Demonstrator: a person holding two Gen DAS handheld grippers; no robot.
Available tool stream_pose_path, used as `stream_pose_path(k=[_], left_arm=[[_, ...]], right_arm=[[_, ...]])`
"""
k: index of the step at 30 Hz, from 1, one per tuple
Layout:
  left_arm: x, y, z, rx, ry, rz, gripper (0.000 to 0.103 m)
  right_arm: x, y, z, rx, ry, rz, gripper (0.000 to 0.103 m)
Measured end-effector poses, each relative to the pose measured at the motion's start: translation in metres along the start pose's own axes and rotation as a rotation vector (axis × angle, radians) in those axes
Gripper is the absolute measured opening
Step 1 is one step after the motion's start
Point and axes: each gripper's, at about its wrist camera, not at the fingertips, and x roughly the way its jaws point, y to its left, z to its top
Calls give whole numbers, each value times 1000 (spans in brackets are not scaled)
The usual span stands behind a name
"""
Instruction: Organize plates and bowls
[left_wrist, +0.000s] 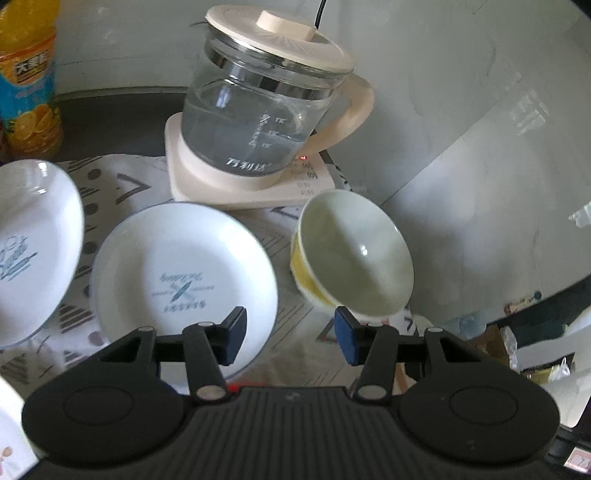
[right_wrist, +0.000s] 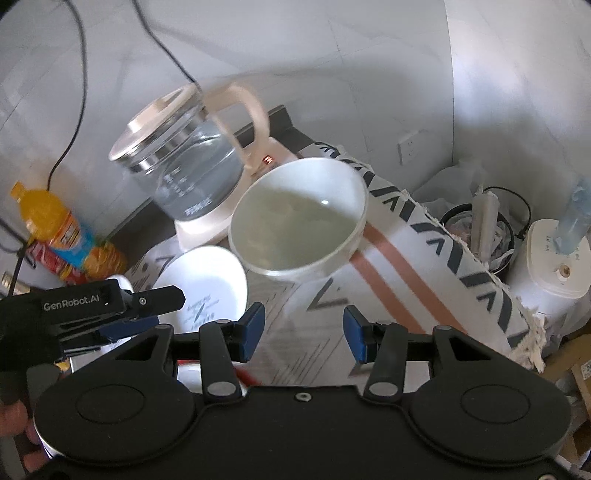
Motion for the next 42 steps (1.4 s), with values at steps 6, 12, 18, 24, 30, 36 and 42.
stream_pose_path(k=[6, 12, 18, 24, 30, 36, 42], left_arm=[[33, -11, 17, -38, 4, 10, 50], [60, -16, 24, -70, 8, 24, 50], [78, -17, 26, -96, 12, 44, 45], [101, -13, 26, -151, 63, 55, 14], [96, -20, 24, -135, 56, 49, 13], [58, -26, 22, -119, 22, -11, 13], [5, -21, 16, -103, -17, -69, 13]], right_arm=[[30, -14, 22, 36, 30, 14, 47], [56, -27, 35, 59, 62, 21, 46], [74, -35, 44, 69, 90, 19, 39], [92, -40, 48, 85, 109, 13, 23], [81, -36, 49, 68, 66, -15, 20], [43, -29, 48, 62, 11, -8, 20], [1, -11, 36, 53, -45, -4, 20]])
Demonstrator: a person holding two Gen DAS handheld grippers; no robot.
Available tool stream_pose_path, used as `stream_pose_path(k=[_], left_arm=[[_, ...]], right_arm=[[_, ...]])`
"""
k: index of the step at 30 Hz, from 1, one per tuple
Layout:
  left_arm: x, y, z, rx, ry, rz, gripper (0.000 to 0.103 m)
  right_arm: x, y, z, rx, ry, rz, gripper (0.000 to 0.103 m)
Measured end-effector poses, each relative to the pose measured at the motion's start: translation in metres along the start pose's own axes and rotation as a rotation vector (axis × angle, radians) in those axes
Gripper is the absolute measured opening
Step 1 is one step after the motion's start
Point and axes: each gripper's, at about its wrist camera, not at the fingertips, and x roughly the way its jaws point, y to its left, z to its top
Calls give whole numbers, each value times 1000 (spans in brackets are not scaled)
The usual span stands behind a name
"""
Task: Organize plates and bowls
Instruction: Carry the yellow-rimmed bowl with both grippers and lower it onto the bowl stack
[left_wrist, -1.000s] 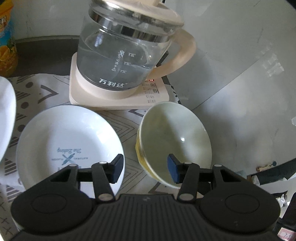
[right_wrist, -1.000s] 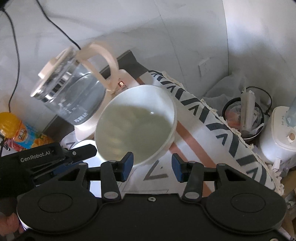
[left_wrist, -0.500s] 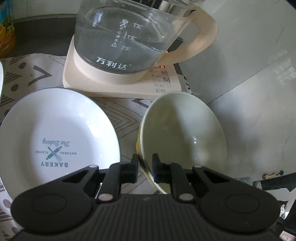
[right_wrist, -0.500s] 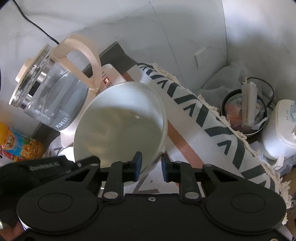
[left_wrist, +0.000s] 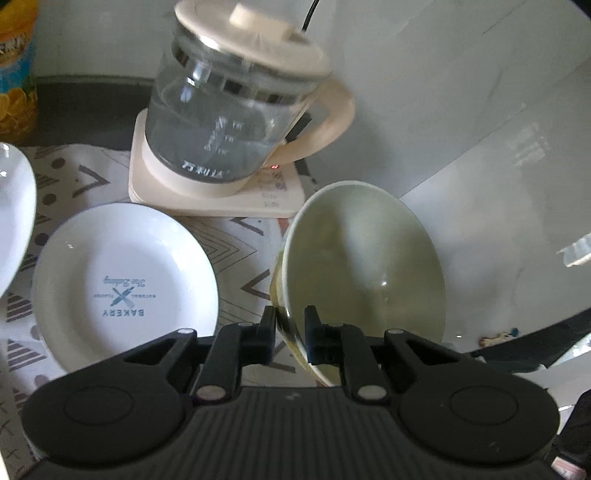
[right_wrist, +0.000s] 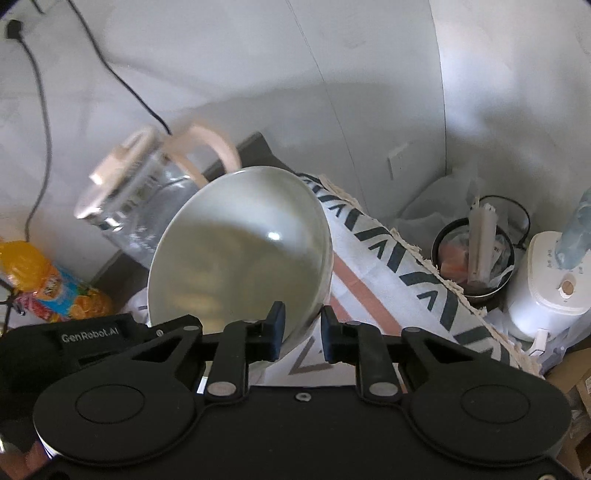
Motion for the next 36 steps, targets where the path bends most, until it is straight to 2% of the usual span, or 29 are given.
stream_pose_path(k=[8, 18, 36], left_arm=[[-45, 12, -8, 48, 0, -39, 13], [-90, 34, -36, 92, 24, -58, 13], [-120, 77, -73, 101, 85, -46, 13]], right_arm=[[-45, 23, -30, 16, -49, -14, 20], [-84, 45, -80, 33, -72, -33, 20], [-101, 67, -146, 46, -31, -57, 21]])
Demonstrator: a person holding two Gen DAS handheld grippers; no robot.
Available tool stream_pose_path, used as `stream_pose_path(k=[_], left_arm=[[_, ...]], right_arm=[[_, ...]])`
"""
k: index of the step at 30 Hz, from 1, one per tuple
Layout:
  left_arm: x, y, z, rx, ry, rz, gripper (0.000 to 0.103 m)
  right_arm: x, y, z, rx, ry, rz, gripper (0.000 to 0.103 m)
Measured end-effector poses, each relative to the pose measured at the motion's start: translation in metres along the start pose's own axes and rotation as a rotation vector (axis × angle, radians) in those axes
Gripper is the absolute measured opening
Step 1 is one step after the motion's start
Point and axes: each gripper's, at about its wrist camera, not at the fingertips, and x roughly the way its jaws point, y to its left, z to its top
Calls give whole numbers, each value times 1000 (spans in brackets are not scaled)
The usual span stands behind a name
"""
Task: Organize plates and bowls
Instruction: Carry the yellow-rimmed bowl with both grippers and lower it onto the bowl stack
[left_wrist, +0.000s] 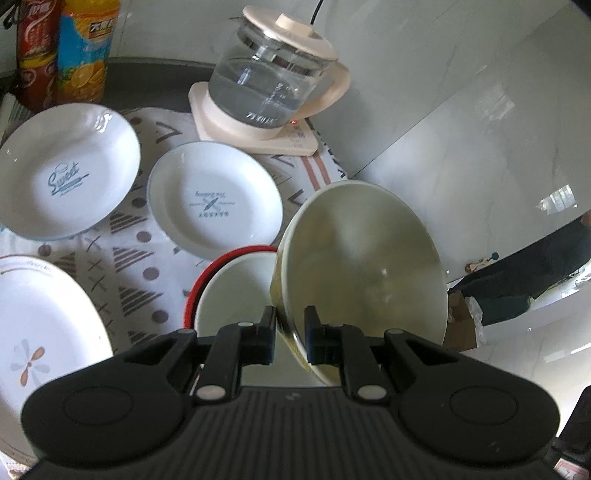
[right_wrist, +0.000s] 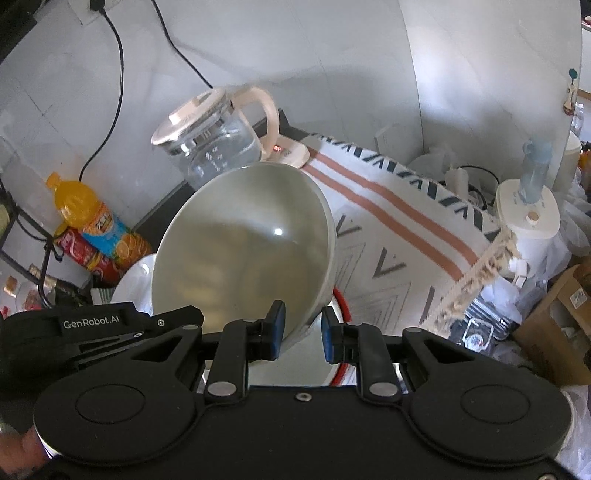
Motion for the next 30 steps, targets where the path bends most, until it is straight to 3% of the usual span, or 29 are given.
stream_pose_path(k=[13, 30], left_arm=[[11, 20, -14, -26, 55, 43, 14], [27, 33, -11, -44, 101, 86, 14]], right_arm=[[16, 0, -22, -3, 60, -7, 21], [40, 2, -26, 0, 133, -21, 21]])
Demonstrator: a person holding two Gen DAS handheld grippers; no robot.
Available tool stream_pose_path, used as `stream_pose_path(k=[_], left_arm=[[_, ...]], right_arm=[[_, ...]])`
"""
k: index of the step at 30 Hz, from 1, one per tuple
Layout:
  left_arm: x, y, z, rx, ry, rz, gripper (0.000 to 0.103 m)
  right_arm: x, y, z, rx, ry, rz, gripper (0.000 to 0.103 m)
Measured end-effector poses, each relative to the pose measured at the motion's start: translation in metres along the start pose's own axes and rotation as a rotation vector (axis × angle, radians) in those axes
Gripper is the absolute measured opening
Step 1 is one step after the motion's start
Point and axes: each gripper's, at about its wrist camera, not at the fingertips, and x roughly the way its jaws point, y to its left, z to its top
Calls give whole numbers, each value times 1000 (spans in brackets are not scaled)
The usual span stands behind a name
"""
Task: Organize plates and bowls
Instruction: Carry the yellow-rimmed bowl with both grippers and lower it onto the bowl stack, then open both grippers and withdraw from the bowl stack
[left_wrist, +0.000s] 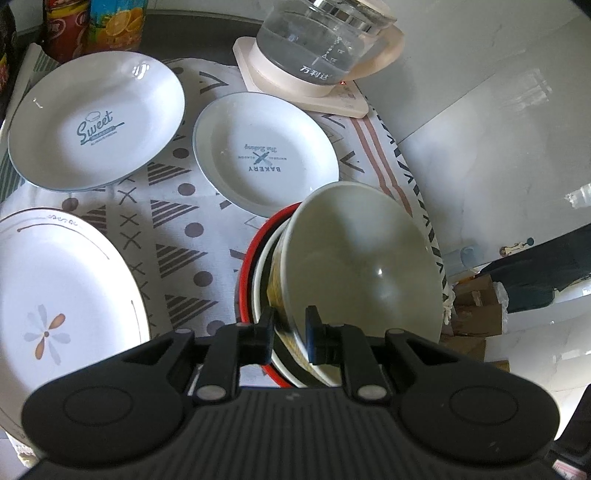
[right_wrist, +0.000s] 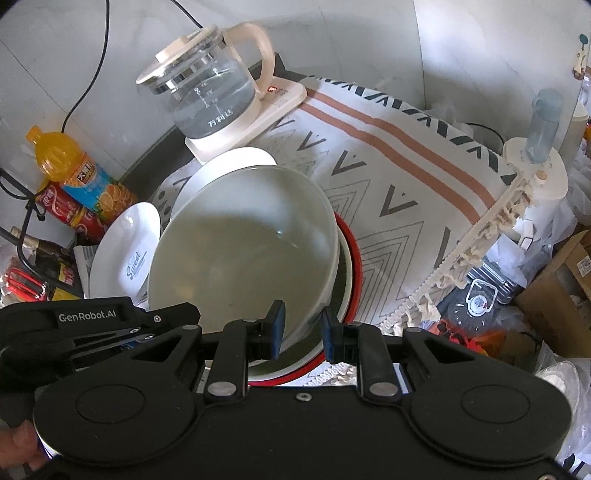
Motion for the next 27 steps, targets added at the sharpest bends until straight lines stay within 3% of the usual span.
stream_pose_path(k=[17, 23, 27], left_arm=[[-8, -2, 2, 31, 13, -8, 25], [-21, -1, -2, 63, -12, -10, 36], [-33, 4, -4, 94, -36, 3, 52]], right_arm=[[-7, 2, -1, 3, 17, 9, 29], [-22, 8, 0, -5, -22, 3, 30], [-30, 18, -2, -19, -45, 23, 36]])
